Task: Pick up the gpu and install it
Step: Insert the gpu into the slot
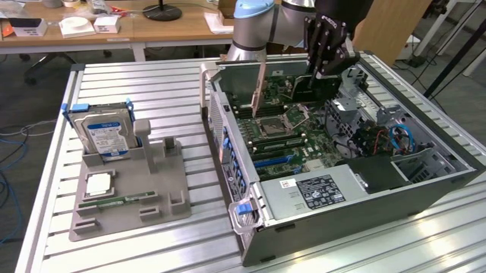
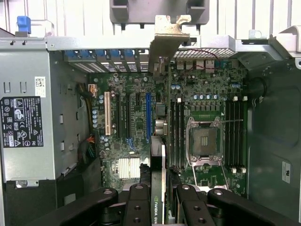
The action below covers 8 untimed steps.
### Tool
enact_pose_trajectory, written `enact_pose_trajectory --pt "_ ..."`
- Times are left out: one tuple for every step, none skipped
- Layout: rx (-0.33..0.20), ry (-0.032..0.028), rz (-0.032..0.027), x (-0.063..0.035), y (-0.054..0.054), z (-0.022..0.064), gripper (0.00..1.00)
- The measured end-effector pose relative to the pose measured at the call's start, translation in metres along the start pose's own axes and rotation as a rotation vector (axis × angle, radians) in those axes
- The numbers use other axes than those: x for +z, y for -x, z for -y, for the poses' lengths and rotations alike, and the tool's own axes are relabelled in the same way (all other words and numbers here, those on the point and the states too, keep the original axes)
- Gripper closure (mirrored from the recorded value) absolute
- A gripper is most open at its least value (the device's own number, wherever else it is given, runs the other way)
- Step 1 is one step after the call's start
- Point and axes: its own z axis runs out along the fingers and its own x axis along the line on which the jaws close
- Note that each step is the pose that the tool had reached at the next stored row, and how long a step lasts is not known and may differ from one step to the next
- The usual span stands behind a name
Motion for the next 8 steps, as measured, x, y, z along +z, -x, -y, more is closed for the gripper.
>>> enact_pose_trajectory --pt "0.0 0.0 -0.0001 0.0001 0.0001 0.0 0.74" --pt "0.0 0.0 -0.0001 0.0002 0.0002 0.0 0.74" --pt "0.0 0.0 -0.0001 0.0004 0.0003 0.0 0.74" --pt "0.0 0.0 0.0 0.0007 0.0004 0.0 0.74" --pt "0.0 0.0 -0.0001 0.001 0.0007 0.0 0.74" --pt "0.0 0.0 -0.0001 0.0013 0.0008 0.0 0.74" --pt "0.0 0.0 -0.0001 0.0014 0.0009 -0.0001 0.74" --pt "0.0 0.0 -0.0001 0.002 0.0012 -0.0001 0.74"
